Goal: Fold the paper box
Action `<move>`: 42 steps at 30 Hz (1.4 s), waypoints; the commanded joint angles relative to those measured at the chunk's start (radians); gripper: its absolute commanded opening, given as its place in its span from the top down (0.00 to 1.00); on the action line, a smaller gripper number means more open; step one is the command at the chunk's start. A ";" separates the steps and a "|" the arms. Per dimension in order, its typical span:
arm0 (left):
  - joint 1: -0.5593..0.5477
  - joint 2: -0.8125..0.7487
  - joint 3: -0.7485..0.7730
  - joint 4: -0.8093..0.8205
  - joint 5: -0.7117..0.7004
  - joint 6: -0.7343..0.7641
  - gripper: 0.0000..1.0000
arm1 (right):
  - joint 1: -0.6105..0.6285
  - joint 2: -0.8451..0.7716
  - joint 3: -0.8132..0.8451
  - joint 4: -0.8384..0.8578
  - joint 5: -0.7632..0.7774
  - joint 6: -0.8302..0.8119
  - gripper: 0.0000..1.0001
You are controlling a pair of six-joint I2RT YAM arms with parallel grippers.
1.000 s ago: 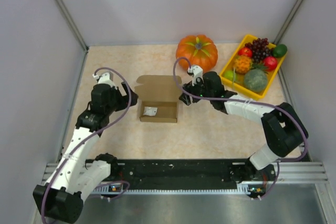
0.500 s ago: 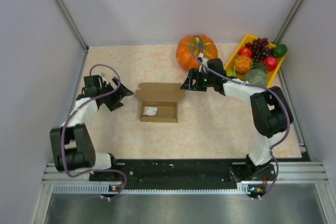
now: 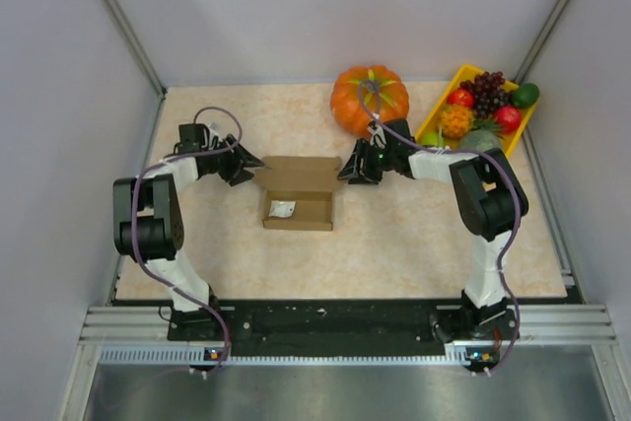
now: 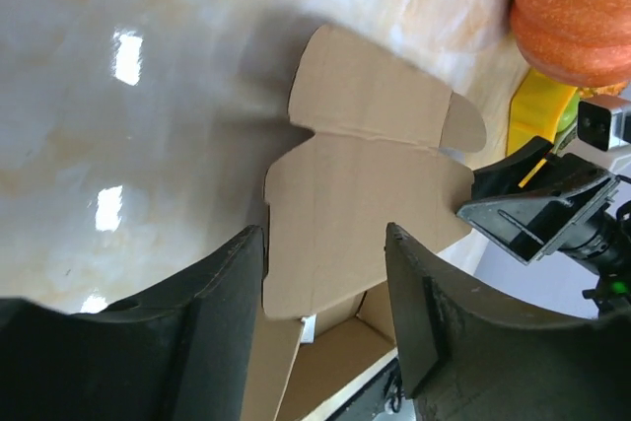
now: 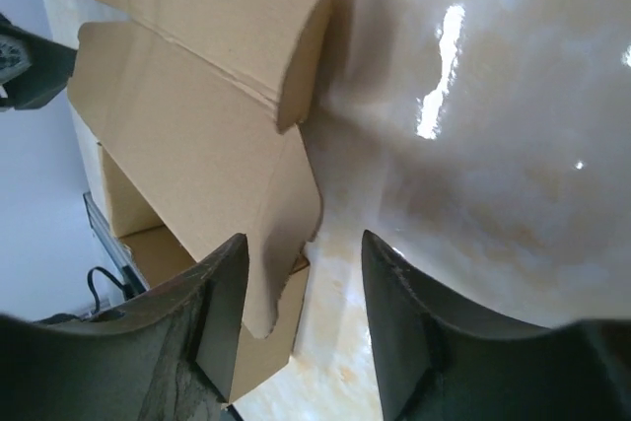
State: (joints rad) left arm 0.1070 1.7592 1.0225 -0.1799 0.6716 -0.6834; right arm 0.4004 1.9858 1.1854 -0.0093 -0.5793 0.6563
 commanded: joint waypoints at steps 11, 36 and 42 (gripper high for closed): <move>-0.167 -0.055 0.148 -0.113 -0.262 0.163 0.77 | 0.084 -0.126 0.083 -0.019 0.125 -0.121 0.92; -0.394 -0.389 -0.022 -0.217 -0.615 0.222 0.57 | 0.282 -0.463 -0.201 0.163 0.597 -0.343 1.00; -0.395 -0.451 -0.065 -0.217 -0.601 0.238 0.39 | 0.282 -0.463 -0.207 0.163 0.610 -0.345 1.00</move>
State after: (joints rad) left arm -0.2852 1.3781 0.9771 -0.4141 0.0792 -0.4664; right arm 0.6743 1.5665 0.9798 0.0902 0.0006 0.3302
